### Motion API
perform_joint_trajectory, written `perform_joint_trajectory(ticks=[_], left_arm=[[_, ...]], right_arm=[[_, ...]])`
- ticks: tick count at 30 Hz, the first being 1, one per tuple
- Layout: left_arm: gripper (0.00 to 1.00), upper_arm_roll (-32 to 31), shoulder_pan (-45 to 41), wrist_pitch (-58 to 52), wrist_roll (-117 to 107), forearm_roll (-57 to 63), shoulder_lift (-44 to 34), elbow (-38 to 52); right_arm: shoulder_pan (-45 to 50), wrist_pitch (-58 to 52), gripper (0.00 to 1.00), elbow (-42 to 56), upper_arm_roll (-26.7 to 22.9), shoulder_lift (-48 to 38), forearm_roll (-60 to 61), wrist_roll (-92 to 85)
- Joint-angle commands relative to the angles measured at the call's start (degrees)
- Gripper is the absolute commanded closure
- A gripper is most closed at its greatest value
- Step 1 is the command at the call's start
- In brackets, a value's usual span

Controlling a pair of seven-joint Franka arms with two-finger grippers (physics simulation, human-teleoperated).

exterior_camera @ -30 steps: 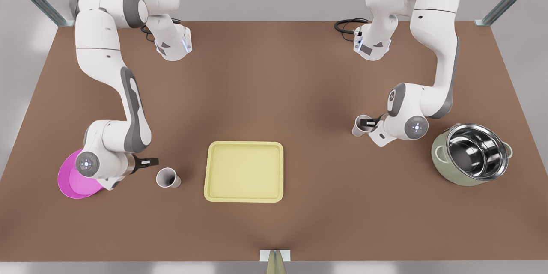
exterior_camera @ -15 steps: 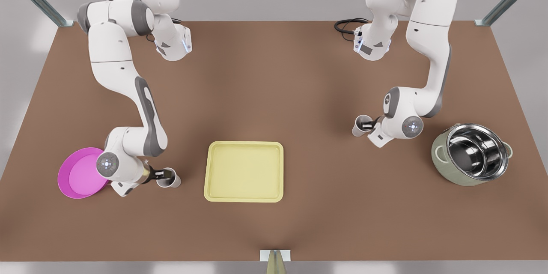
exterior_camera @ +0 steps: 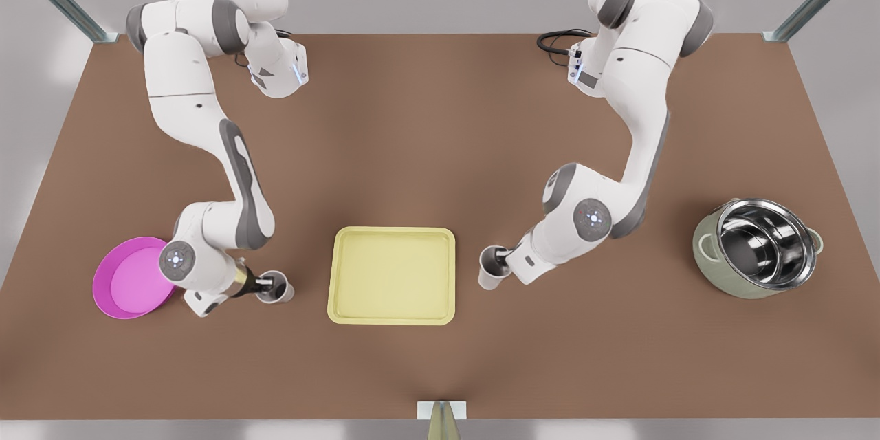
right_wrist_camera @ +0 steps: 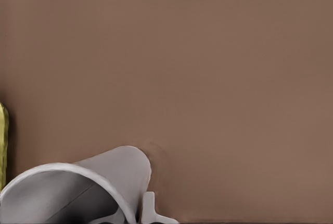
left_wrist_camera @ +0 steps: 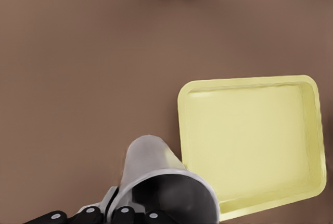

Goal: Use both arms to respectively pick up the white IKEA cups from the middle-left and middle-right positions, then place the white IKEA cups onto the middle-middle tray, ensuring that the cups remain upright and do not tip over

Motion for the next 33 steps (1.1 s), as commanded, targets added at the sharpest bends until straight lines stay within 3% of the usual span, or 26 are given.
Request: perform_joint_trajectory(ticks=[1, 3, 9, 21, 22, 23, 24, 25, 27, 29, 33], left_arm=[[0.79, -0.28, -1.52, -2.35, -34.06, 0.4, 4.62, 8.53], [0.79, -2.3, -2.57, -2.09, -34.23, 0.49, 6.82, 11.26], [0.79, -2.3, -5.3, -7.01, -34.41, 0.49, 13.06, 14.43], [0.79, -1.86, -8.99, -4.99, -35.03, 0.57, 17.9, 16.8], [0.79, -1.86, -8.99, -4.9, -35.03, 0.57, 17.9, 16.8], [0.71, -1.86, -8.99, -4.9, -34.94, 0.57, 17.9, 16.8], [0.44, -1.86, -8.99, -4.81, -34.94, 0.57, 17.9, 16.8], [0.3, -1.78, -8.99, -4.72, -34.94, 0.57, 17.9, 16.8], [0.24, -1.78, -8.99, -3.93, -34.94, 0.57, 17.9, 16.8], [0.0, -0.99, -8.56, -6.82, -35.03, 0.49, 17.19, 16.8], [0.0, -0.98, -7.76, -8.15, -34.94, 0.49, 15.87, 16.8]], right_arm=[[0.12, -5.22, 0.79, -0.11, 1.93, -1.86, 1.56, 2.85], [0.47, -6.46, 0.79, 0.15, 4.92, -3.27, 5.42, 3.72], [12.78, -1.1, 0.79, 2.79, 4.31, -0.46, 5.25, 17.87], [14.19, 7.96, 0.79, 2.97, 3.87, 5.61, 5.08, 20.16], [14.19, 7.96, 0.0, 3.05, 3.78, 5.61, 5.08, 20.34], [14.1, 7.96, 0.0, 3.06, 3.87, 5.61, 5.08, 20.34], [14.01, 7.96, 0.0, 3.14, 3.78, 5.61, 5.08, 20.34], [14.01, 7.96, 0.0, 3.14, 3.78, 5.61, 5.08, 20.25], [13.83, 7.96, 0.0, 3.23, 3.78, 5.61, 5.08, 20.25], [13.92, 7.96, 0.0, 2.97, 3.87, 5.52, 5.17, 20.16], [13.83, 7.87, 0.0, 0.77, 3.87, 3.67, 5.08, 20.16]])
